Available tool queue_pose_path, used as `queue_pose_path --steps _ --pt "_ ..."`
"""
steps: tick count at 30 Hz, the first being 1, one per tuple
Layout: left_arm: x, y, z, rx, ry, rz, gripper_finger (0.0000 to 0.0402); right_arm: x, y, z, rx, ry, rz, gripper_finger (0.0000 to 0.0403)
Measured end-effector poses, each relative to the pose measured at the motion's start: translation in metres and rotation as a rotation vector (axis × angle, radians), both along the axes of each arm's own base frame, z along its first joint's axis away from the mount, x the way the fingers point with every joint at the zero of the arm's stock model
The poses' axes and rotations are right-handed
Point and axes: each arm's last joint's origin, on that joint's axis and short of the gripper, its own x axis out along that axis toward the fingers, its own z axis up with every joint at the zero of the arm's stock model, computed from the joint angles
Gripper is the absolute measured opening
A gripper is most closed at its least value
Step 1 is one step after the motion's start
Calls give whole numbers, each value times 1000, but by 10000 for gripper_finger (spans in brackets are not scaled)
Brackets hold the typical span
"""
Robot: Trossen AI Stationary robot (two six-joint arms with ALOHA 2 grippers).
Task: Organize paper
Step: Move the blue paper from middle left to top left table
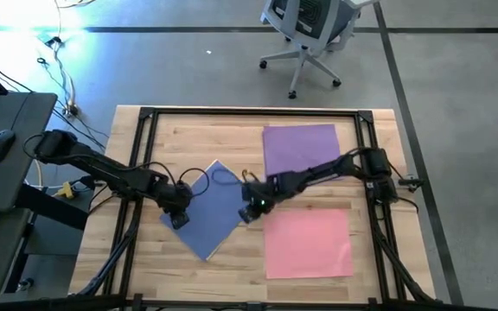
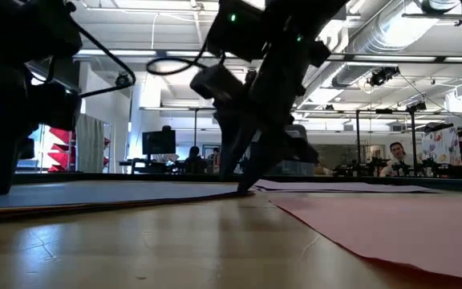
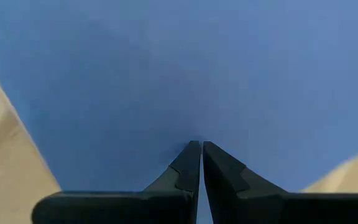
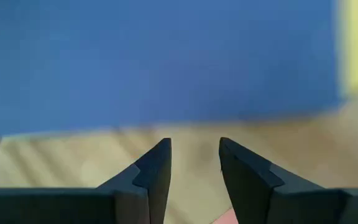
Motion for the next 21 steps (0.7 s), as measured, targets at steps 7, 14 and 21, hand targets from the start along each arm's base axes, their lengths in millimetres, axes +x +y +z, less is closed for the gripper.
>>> queue_pose_path --steps 7,14,21 --pt "-6 0 0 60 34 -52 0 5 39 12 10 -149 -61 118" --pt "-11 -10 5 71 52 -281 0 9 -9 14 -23 -114 -201 119" --pt "-15 -19 7 123 52 -339 0 11 -44 13 -33 -105 -167 119"
